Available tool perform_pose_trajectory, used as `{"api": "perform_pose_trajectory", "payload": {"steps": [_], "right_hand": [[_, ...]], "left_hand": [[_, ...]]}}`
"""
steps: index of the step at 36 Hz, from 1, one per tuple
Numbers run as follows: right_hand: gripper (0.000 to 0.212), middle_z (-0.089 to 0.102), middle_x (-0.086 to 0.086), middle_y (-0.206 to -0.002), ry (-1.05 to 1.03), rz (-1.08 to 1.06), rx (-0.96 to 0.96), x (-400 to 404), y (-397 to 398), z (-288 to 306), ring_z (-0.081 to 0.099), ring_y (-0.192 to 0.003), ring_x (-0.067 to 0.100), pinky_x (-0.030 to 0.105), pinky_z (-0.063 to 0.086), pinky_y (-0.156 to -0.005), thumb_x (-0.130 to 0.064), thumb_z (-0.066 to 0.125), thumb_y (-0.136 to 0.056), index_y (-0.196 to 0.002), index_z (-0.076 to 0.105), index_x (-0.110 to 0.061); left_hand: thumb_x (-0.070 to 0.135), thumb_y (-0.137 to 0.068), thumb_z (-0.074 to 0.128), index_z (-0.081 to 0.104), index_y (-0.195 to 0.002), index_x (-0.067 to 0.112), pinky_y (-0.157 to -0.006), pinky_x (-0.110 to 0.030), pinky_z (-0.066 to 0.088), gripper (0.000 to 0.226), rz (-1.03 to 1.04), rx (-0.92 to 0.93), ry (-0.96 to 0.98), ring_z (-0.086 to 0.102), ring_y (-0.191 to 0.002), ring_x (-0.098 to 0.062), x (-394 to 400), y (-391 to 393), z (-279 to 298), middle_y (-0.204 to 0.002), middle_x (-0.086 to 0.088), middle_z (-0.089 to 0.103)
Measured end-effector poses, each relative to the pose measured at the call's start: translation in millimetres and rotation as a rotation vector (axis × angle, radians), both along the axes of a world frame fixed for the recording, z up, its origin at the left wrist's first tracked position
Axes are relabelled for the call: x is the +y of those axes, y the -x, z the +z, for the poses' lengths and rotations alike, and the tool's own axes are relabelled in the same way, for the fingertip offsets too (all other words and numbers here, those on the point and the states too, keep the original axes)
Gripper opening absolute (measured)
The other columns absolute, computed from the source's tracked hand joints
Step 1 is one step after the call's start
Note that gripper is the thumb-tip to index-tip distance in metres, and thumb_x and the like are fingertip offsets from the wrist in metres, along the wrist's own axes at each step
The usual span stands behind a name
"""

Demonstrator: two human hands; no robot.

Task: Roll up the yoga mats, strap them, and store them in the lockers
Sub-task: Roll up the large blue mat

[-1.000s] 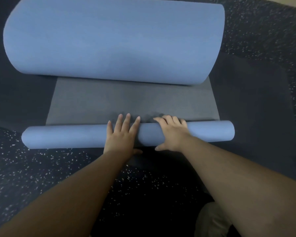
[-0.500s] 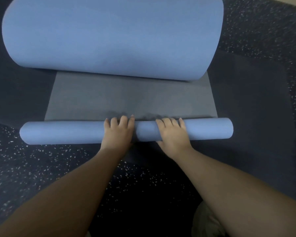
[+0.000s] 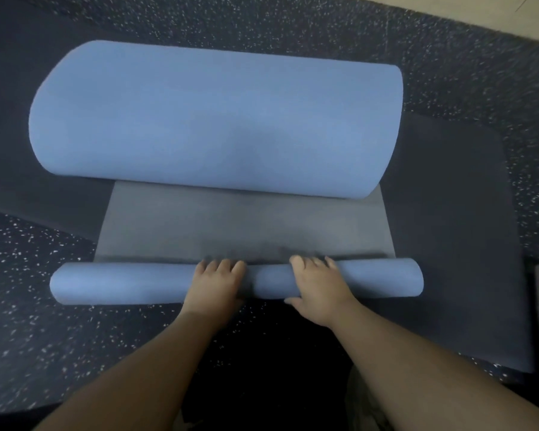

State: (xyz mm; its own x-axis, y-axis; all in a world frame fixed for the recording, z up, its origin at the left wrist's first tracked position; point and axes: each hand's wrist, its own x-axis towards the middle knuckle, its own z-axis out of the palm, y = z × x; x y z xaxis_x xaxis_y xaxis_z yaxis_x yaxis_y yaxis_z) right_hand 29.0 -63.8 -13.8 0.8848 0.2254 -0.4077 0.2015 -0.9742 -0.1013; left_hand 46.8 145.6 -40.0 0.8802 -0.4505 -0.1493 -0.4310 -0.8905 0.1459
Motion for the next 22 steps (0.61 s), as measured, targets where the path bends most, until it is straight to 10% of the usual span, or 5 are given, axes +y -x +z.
{"api": "perform_pose_trajectory", "payload": {"steps": [4,8,18,22], "right_hand": [[0.053,0.052,0.006,-0.131,-0.024,0.01,0.08,1.2,8.3,8.4,0.045,-0.126,0.025,0.042,0.026,-0.11,-0.048,0.062,-0.088,-0.124,0.036,-0.017],[0.055,0.053,0.007,-0.132,-0.024,0.019,0.144,3.0,19.4,15.4,0.045,-0.125,0.027,0.042,0.03,-0.108,-0.05,0.061,-0.089,-0.125,0.037,-0.017],[0.068,0.034,-0.001,-0.151,-0.01,-0.103,0.066,16.4,46.6,9.3,0.032,-0.138,0.021,0.044,0.014,-0.117,-0.043,0.062,-0.09,-0.147,0.031,-0.023],[0.065,0.064,0.005,-0.115,0.0,-0.118,-0.099,14.2,54.2,4.3,0.063,-0.099,0.027,0.041,0.053,-0.076,-0.027,0.089,-0.054,-0.114,0.067,-0.022]], "left_hand": [[0.033,-0.04,0.084,0.067,-0.089,0.012,-0.061,-0.039,0.051,0.055,-0.002,0.154,0.038,0.065,-0.063,-0.033,5.5,7.6,6.8,-0.072,-0.008,0.065],[0.044,-0.08,0.066,0.05,-0.131,0.022,-0.094,-0.031,0.035,0.057,-0.002,0.272,-0.027,0.057,-0.113,-0.028,6.5,14.3,13.1,-0.122,-0.004,0.062],[0.067,-0.075,0.064,0.046,-0.135,0.033,-0.099,-0.03,0.033,0.072,0.067,0.354,-0.034,0.05,-0.122,-0.02,13.0,14.0,8.8,-0.132,0.003,0.058],[0.069,-0.073,0.064,0.048,-0.134,0.037,-0.101,-0.032,0.03,0.07,0.078,0.338,-0.026,0.04,-0.126,-0.016,13.2,9.5,11.0,-0.132,0.008,0.049]]}}
